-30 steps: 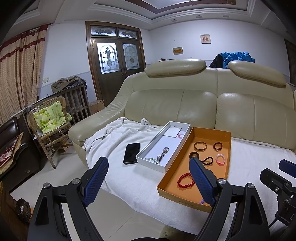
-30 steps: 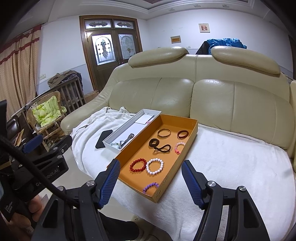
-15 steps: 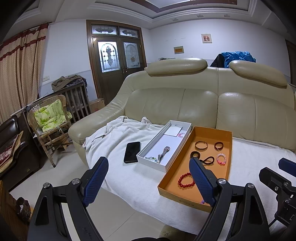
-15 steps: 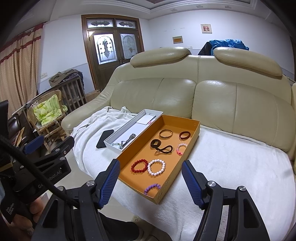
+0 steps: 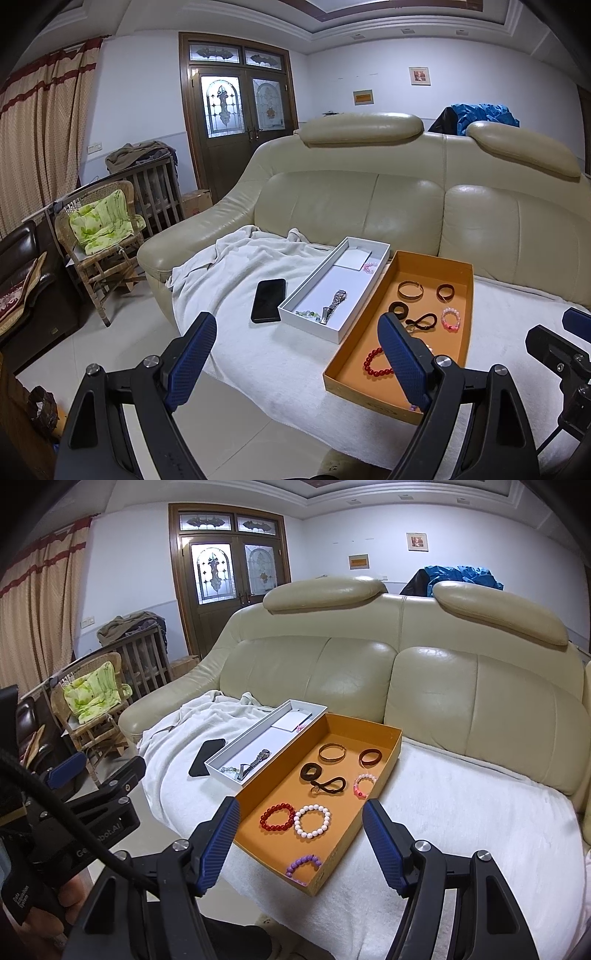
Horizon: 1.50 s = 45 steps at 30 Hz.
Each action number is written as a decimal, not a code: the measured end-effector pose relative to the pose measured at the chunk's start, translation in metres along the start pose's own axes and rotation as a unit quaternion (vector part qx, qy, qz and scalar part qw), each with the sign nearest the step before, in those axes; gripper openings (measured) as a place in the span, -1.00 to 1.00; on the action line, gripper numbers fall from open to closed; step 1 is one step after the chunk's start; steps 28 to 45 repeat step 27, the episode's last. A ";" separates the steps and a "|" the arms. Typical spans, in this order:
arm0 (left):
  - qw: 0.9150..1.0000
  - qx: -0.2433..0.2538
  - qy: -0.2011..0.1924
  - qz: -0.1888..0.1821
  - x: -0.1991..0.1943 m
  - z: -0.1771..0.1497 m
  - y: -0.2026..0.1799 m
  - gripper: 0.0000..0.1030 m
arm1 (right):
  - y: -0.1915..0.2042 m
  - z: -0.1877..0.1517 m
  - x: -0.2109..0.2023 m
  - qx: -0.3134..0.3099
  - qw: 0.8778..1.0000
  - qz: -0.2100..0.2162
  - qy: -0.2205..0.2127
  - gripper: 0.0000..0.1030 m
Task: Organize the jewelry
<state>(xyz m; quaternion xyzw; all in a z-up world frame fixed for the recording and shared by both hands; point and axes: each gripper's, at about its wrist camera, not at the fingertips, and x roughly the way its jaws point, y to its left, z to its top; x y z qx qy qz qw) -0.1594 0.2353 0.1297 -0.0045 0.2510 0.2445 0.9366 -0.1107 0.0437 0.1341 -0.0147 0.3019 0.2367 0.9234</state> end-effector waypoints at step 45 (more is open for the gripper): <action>0.999 0.049 0.002 -0.010 0.028 0.009 -0.068 0.73 | -0.056 0.000 0.036 0.037 0.999 -0.004 0.001 0.41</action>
